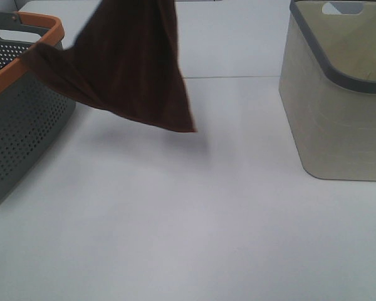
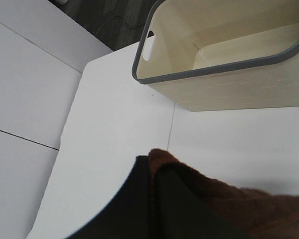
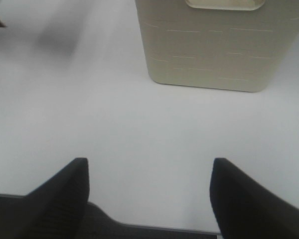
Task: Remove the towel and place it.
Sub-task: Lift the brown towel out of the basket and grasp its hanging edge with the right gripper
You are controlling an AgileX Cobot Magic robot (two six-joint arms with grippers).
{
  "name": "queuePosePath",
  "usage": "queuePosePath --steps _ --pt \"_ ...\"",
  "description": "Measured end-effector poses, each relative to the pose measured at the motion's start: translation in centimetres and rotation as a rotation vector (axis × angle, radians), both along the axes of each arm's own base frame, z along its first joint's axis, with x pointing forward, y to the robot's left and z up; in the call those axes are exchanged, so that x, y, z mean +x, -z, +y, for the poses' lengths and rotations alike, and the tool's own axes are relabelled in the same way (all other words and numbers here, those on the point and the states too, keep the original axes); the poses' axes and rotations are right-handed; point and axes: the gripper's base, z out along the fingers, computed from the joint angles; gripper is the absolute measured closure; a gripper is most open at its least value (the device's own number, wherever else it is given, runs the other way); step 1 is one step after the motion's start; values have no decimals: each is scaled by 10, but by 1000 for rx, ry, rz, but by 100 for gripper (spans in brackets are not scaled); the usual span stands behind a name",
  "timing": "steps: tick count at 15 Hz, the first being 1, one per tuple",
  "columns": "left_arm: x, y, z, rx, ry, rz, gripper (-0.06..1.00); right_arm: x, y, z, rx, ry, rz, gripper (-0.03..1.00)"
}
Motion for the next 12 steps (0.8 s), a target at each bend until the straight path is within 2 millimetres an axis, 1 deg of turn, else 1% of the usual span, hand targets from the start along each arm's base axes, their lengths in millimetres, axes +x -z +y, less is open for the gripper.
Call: queuePosePath --steps 1,3,5,8,9,10,12 --pt "4 5 -2 7 0 12 94 0 0 1 -9 -16 -4 37" --pt "7 9 -4 15 -1 18 94 1 -2 3 -23 -41 -18 37" --pt "7 10 -4 16 0 18 94 10 -10 6 -6 -79 -43 37" --pt "7 10 -4 39 17 -8 94 40 -19 11 59 -146 -22 37" --pt "7 10 -4 43 23 0 94 58 -20 15 56 -216 8 37" --pt "6 11 -4 43 25 5 94 63 -20 16 53 -236 17 37" --pt "5 13 -4 60 37 28 94 78 -19 20 51 -303 44 37"
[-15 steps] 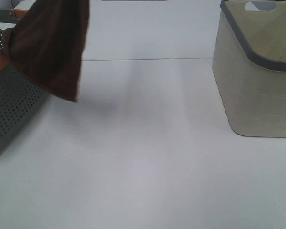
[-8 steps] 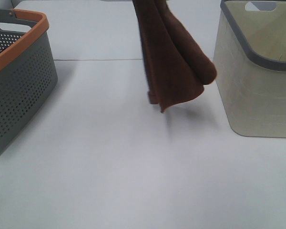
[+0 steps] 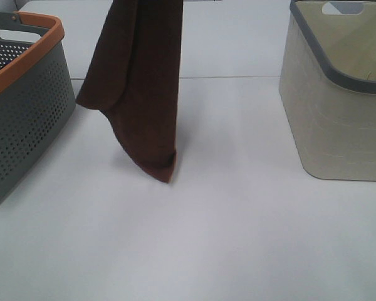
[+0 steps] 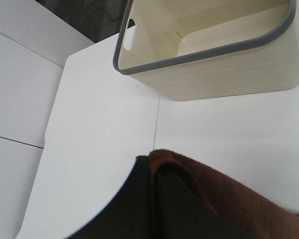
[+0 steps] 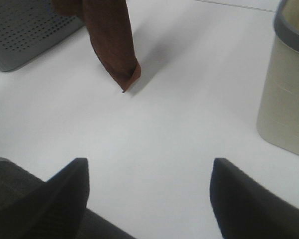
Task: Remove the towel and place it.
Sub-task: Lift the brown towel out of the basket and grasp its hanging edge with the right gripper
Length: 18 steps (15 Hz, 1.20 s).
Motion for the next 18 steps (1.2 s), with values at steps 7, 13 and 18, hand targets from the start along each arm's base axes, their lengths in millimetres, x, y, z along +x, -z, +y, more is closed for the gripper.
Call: queuePosePath --steps 7,13,18 --pt "-1 1 0 9 7 11 94 59 -8 9 54 -160 -46 37" --pt "3 -6 -1 -58 -18 -43 94 125 19 12 97 -244 -116 37" --pt "3 -6 -1 -34 1 -72 94 164 56 17 72 -359 -97 37"
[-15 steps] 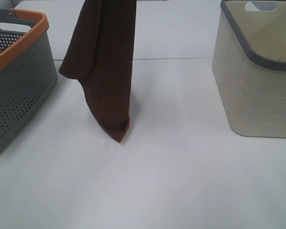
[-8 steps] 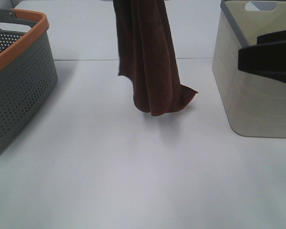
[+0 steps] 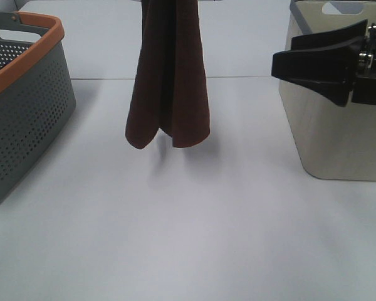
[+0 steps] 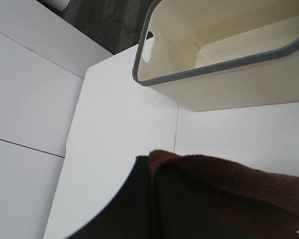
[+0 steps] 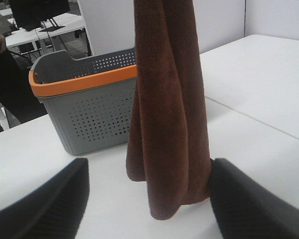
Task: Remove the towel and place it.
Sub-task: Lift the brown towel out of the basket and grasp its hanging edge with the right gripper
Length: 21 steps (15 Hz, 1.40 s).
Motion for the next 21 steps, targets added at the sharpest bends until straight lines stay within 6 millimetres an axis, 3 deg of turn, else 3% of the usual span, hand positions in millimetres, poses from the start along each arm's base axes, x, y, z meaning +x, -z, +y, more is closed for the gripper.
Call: queuePosePath --steps 4,8,12,17,21 --pt "0 0 0 58 41 -69 94 37 11 42 -106 -85 22 37" --pt "-2 3 0 198 147 -171 94 59 14 77 -166 -126 13 37" --pt "-2 5 0 250 186 -225 94 73 6 84 -153 -140 -22 37" --pt "10 21 -7 318 239 -252 94 87 -24 92 -103 -177 -125 37" --pt "11 20 -8 308 227 -268 94 91 -10 103 -19 -289 -75 38"
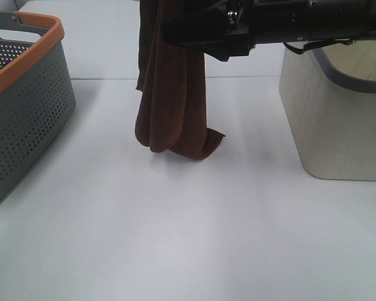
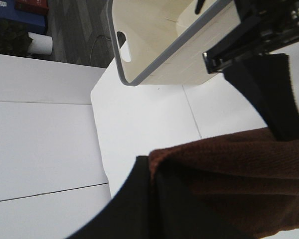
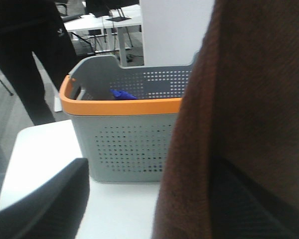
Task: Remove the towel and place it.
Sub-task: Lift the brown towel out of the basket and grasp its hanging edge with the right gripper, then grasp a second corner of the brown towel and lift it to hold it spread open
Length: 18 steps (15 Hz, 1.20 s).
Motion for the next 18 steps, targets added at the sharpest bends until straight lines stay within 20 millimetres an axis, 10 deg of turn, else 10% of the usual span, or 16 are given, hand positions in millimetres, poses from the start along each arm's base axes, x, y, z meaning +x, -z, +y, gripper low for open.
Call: queuePosePath --steps 13,18 --pt "2 -1 0 -19 -15 -9 94 -6 78 41 -216 -125 166 45" --pt "2 -1 0 -18 -15 -10 94 -12 88 38 -318 -202 191 66"
